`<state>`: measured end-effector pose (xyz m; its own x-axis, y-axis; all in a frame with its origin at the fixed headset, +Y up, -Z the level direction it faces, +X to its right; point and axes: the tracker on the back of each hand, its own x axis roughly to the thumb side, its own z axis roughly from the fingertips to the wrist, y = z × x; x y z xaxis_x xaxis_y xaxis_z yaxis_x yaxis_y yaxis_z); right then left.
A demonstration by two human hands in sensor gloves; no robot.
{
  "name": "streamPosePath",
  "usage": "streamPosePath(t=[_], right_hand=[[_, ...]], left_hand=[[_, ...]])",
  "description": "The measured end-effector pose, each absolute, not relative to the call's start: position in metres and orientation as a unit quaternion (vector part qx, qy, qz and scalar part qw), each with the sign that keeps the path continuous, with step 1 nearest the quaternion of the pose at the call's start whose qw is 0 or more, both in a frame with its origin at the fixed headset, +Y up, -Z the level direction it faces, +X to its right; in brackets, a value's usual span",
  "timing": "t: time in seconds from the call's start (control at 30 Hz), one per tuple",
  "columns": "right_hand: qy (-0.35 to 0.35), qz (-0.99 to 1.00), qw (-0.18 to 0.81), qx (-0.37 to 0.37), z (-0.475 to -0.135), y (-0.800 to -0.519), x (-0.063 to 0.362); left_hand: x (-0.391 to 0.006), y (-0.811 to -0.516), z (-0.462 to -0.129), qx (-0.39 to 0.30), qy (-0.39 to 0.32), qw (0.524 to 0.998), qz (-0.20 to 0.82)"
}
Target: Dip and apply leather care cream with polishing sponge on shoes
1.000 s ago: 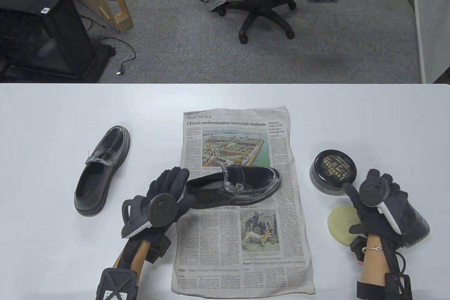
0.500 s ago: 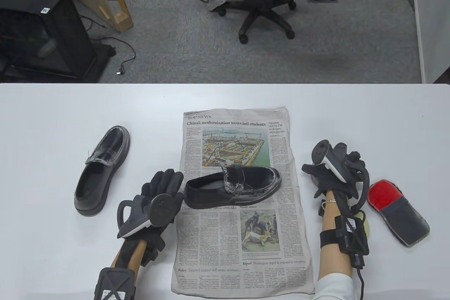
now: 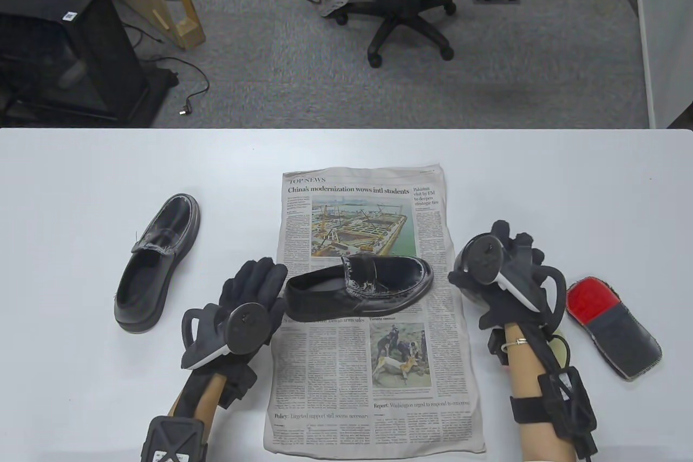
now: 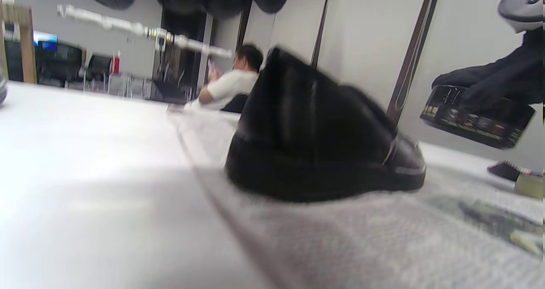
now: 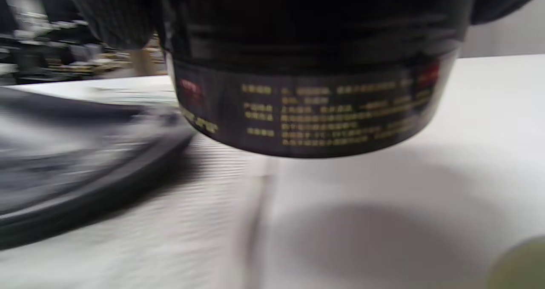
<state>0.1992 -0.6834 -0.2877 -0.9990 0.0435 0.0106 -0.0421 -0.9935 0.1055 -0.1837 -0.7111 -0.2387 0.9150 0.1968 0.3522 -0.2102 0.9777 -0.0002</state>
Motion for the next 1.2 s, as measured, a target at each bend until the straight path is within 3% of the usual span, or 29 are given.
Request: streamPosePath(t=[0.17,0.3,0.47,0.57,0.63,0.87,1.1,1.2], right_hand=[[0.057,0.986,0.016,0.155,-0.225,-0.684,0.130],[0.087,0.967,-0.015,0.240,-0.196,-0.705,0.077],[0.079,0.963,-0.019,0.256,-0.196,-0.727,0.058],[0.096,0.961,-0.021,0.259,-0.195,-0.740,0.056],[0.066,0.962,-0.043,0.261,-0.189,-0.740,0.053],[0.062,0.961,-0.075,0.260,-0.191,-0.736,0.051],[0.105,0.945,0.007,0.310,-0.196,-0.736,0.060],[0.087,0.952,-0.028,0.293,-0.194,-0.733,0.057]], left_hand=[[-0.159,-0.694,-0.218,0.049,-0.230,0.963,0.129],[-0.129,-0.711,-0.200,-0.034,-0.294,0.953,0.069],[-0.104,-0.747,-0.193,-0.127,-0.329,0.934,-0.052],[-0.099,-0.764,-0.198,-0.155,-0.316,0.935,-0.045],[-0.099,-0.771,-0.201,-0.181,-0.311,0.933,-0.022],[-0.095,-0.779,-0.199,-0.183,-0.319,0.929,-0.033],[-0.098,-0.781,-0.203,-0.204,-0.320,0.925,-0.007],[-0.100,-0.782,-0.203,-0.210,-0.323,0.923,0.008]])
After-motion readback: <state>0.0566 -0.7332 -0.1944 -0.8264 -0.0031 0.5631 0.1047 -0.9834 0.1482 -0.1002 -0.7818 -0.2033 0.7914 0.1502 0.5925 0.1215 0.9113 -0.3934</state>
